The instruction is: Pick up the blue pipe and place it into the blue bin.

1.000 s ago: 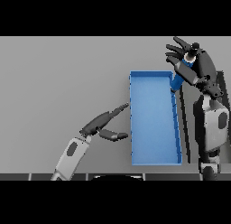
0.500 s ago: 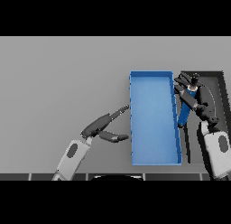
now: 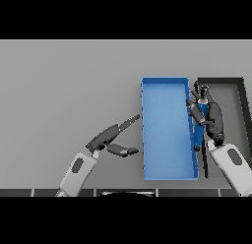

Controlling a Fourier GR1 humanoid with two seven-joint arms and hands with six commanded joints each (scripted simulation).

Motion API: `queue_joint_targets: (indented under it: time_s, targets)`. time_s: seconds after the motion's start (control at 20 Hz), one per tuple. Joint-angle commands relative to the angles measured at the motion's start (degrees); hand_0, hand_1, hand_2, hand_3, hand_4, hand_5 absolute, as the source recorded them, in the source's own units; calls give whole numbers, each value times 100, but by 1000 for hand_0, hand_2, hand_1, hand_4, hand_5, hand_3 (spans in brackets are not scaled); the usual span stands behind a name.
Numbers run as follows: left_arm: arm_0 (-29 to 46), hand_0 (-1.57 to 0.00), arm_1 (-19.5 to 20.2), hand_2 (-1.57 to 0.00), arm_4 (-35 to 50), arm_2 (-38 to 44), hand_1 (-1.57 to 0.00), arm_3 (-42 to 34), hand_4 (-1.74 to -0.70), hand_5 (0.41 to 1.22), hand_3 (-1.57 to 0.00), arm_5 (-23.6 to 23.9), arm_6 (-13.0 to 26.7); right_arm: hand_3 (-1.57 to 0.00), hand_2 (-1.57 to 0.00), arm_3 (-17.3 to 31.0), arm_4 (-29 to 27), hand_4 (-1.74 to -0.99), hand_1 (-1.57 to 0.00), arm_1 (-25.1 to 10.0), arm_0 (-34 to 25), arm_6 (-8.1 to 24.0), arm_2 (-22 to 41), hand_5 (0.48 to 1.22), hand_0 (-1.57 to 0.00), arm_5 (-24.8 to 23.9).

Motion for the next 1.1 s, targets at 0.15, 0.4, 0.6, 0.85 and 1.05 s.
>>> queue_joint_targets:
  time_s: [0.15,0.4,0.6,0.85,1.05]
  targets:
    - [29,1,0,1,25,15,1,-8,-878,428,1,11,27,-258,-438,418,-949,-1275,-437,-808,-368,847,1076,1186,-479,-92]
    - [50,1,-29,1,47,-2,1,-46,-886,428,1,14,109,-84,-143,646,-2054,-1083,-143,-1781,-1378,848,2804,934,-156,106]
    - [24,1,-22,1,43,-8,1,-41,-885,427,1,-7,100,-34,-58,734,-2251,-1056,-58,-1956,-1919,848,3516,817,-63,124]
    - [7,1,-16,1,37,15,1,-34,-888,429,1,11,138,-10,-18,874,-2252,-1033,-18,-1959,-2132,837,3845,696,-20,124]
    - [100,1,9,1,-17,-29,1,-47,-886,431,1,26,32,-4,-7,862,-2170,-1022,-7,-1971,-2184,848,3925,665,-8,140]
